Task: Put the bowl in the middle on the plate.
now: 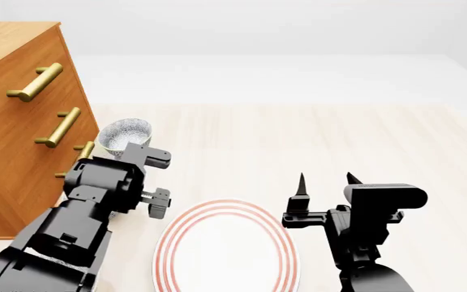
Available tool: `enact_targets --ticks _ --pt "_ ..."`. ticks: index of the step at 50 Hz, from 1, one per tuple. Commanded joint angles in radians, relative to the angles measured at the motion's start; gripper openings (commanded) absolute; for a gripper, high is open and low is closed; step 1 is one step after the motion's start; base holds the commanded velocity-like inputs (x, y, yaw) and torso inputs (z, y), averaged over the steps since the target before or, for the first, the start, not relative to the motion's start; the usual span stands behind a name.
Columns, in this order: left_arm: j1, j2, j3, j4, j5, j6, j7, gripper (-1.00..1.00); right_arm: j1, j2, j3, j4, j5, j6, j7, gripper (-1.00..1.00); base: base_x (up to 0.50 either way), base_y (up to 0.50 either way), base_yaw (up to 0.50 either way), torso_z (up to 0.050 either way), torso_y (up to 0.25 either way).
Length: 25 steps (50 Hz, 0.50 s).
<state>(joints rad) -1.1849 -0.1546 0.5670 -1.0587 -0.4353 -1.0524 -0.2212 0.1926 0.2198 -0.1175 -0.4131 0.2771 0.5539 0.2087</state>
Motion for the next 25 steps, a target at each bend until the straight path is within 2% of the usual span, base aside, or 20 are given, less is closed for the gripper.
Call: enact_targets --ticks 1,4,5,8,16,25 --pt "-0.013 0.019 0.013 -0.102 0.019 0.058 0.016 1.0 -0.003 0.003 -0.001 0.005 0.005 -0.007 0.005 1.0 0.0 0.0 0.0 0.0 0.0" --pt "-0.007 0.017 0.012 -0.091 0.019 0.065 0.011 1.0 -0.003 0.004 -0.002 0.008 0.006 -0.01 0.006 1.0 0.0 0.0 0.0 0.0 0.0" --pt "-0.002 0.014 0.012 -0.077 0.019 0.064 0.004 -1.0 -0.003 0.004 -0.002 0.009 0.006 -0.011 0.006 1.0 0.0 0.0 0.0 0.0 0.0" --pt "0.018 -0.002 0.011 -0.009 0.008 0.029 0.0 -1.0 -0.003 0.005 -0.002 0.011 0.007 -0.014 0.007 1.0 0.0 0.0 0.0 0.0 0.0" --pt "0.001 0.014 0.025 -0.074 0.021 0.07 0.027 -1.0 -0.004 0.006 -0.005 0.019 0.01 -0.022 0.009 1.0 0.0 0.0 0.0 0.0 0.0" --pt "0.014 0.006 0.029 -0.031 0.02 0.057 0.019 -1.0 -0.003 0.008 -0.007 0.023 0.015 -0.025 0.012 1.0 0.0 0.0 0.0 0.0 0.0"
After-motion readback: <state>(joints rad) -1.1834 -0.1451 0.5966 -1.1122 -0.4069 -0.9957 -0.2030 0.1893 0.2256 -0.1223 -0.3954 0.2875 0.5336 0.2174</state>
